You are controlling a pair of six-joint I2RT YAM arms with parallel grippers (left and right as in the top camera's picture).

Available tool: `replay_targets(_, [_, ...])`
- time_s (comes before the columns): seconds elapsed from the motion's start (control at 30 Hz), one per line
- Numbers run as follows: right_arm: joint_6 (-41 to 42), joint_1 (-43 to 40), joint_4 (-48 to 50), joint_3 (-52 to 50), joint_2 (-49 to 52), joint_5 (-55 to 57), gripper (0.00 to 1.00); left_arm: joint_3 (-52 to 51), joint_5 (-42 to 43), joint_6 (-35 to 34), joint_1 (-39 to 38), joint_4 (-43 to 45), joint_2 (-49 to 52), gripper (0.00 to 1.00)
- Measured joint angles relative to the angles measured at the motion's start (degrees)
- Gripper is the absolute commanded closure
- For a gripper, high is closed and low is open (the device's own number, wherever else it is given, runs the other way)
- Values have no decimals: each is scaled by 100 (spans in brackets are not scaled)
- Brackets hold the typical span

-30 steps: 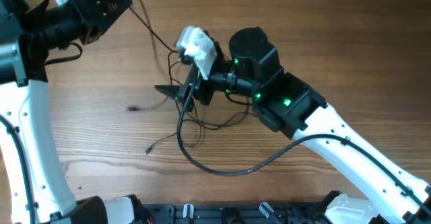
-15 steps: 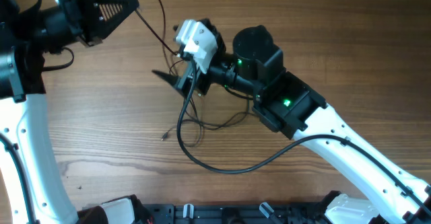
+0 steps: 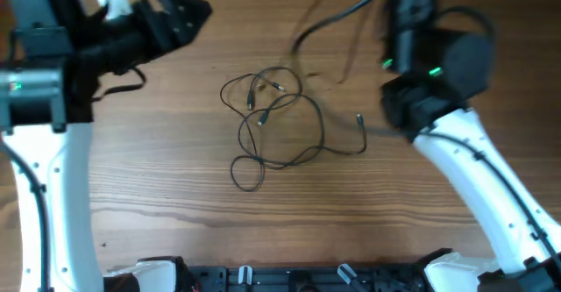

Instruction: Untangle cables

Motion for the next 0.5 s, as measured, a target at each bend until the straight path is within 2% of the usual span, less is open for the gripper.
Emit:
replay_targets(0.07, [-116,-791,-94,-2,15,-76,91,0,-610,280,-527,-9,0,2])
replay_targets(0.1, [-140,-1235,-72,-2,33,-225,93,0,-1220,455,-955,-24,0,2])
replay_targets(0.17, [-63,-1921,291,-4,114,-413,94,0,-1779,667,-1394,-66,2,3])
replay_targets(0.3, [304,-3344,525,0,345,-693,96,0,-2485,1196,-2098,-96,68,1])
replay_targets(0.4, [1019,-4148,-459,22,505,-828,96,0,-2691,1318,-2214,-101,105,1])
replay_targets(0.5, [2376,-4913,-1838,50,730,-905,96,0,-2780,1318,-2214,-98,105,1])
